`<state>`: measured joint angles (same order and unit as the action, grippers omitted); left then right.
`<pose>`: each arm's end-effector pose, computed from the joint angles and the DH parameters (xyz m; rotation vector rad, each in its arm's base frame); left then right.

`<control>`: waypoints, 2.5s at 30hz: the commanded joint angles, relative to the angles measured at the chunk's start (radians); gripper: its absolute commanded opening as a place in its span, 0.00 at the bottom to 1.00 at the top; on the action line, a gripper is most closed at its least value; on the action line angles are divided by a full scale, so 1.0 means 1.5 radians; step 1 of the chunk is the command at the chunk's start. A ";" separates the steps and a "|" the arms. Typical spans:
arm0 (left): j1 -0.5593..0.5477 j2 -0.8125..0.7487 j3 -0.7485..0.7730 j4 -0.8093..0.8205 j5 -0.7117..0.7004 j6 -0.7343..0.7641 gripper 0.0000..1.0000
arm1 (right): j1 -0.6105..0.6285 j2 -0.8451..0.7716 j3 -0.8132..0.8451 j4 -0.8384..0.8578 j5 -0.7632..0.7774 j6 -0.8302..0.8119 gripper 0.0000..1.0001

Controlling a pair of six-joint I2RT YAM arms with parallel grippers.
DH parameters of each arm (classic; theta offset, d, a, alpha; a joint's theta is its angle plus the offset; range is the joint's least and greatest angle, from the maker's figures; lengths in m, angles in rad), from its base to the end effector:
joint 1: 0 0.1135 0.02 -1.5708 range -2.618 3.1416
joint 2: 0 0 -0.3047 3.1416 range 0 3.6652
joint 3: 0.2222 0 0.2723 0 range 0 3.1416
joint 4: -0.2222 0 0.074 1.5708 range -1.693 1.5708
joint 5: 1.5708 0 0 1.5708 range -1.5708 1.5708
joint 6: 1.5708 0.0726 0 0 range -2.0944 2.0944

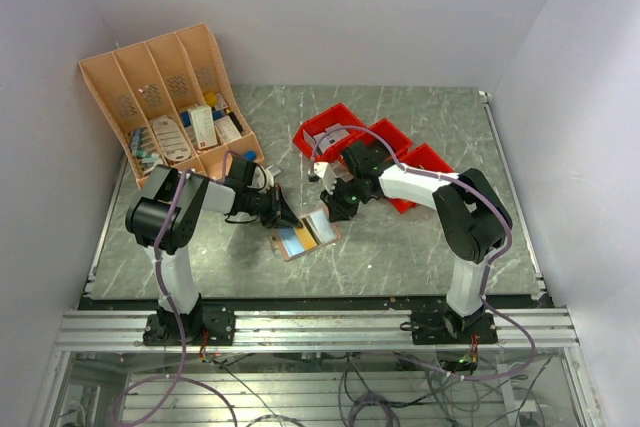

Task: Put the credit cards into the card holder
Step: Insert the credit card into the card holder.

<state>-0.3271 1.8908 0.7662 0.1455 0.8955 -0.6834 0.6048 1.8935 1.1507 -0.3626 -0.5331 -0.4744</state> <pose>0.3144 -0.1665 0.0899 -0.0881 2.6860 -1.5099 0.3197 0.2658 0.1450 -1.4896 2.1578 0.7533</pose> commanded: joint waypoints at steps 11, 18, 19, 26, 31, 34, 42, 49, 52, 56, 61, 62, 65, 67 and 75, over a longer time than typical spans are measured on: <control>0.000 0.005 0.018 -0.115 -0.051 0.071 0.07 | 0.015 0.013 -0.014 0.019 -0.005 0.008 0.17; 0.000 0.021 0.029 -0.113 -0.048 0.072 0.07 | 0.016 0.011 -0.016 0.021 -0.011 0.011 0.17; -0.001 0.023 0.029 -0.113 -0.047 0.072 0.07 | 0.016 0.011 -0.016 0.021 -0.012 0.011 0.17; -0.001 0.026 0.025 -0.090 -0.045 0.055 0.08 | 0.018 0.012 -0.016 0.022 -0.016 0.015 0.17; -0.001 0.023 0.012 -0.079 -0.049 0.046 0.09 | 0.018 0.010 -0.016 0.023 -0.022 0.020 0.17; -0.001 0.018 -0.002 -0.068 -0.054 0.039 0.10 | 0.018 0.008 -0.017 0.024 -0.026 0.022 0.17; -0.002 0.004 -0.028 -0.007 -0.054 -0.005 0.10 | 0.018 0.006 -0.017 0.025 -0.032 0.028 0.17; -0.011 0.017 -0.021 0.019 -0.054 -0.022 0.10 | 0.018 0.002 -0.019 0.026 -0.037 0.030 0.17; -0.018 0.024 -0.019 0.027 -0.054 -0.027 0.11 | 0.019 0.002 -0.019 0.026 -0.039 0.031 0.17; -0.018 0.028 -0.018 0.025 -0.058 -0.026 0.12 | 0.019 -0.002 -0.016 0.025 -0.030 0.031 0.19; -0.018 0.035 -0.016 0.022 -0.061 -0.020 0.13 | 0.014 -0.049 -0.014 0.025 0.030 0.011 0.30; -0.018 0.037 -0.016 0.022 -0.060 -0.018 0.13 | 0.013 -0.063 -0.017 0.027 0.043 0.005 0.32; -0.018 0.040 -0.018 0.024 -0.060 -0.017 0.14 | 0.013 -0.105 -0.031 0.037 0.049 -0.018 0.37; -0.018 0.038 -0.018 0.021 -0.061 -0.015 0.14 | 0.014 -0.125 -0.041 0.033 0.003 -0.038 0.36; -0.018 0.035 -0.017 0.013 -0.060 -0.010 0.16 | 0.138 -0.141 -0.071 0.072 -0.085 -0.104 0.00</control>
<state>-0.3416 1.9079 0.7471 0.2092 0.9012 -0.7334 0.7082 1.6794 1.0599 -0.2996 -0.6266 -0.5808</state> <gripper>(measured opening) 0.151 0.063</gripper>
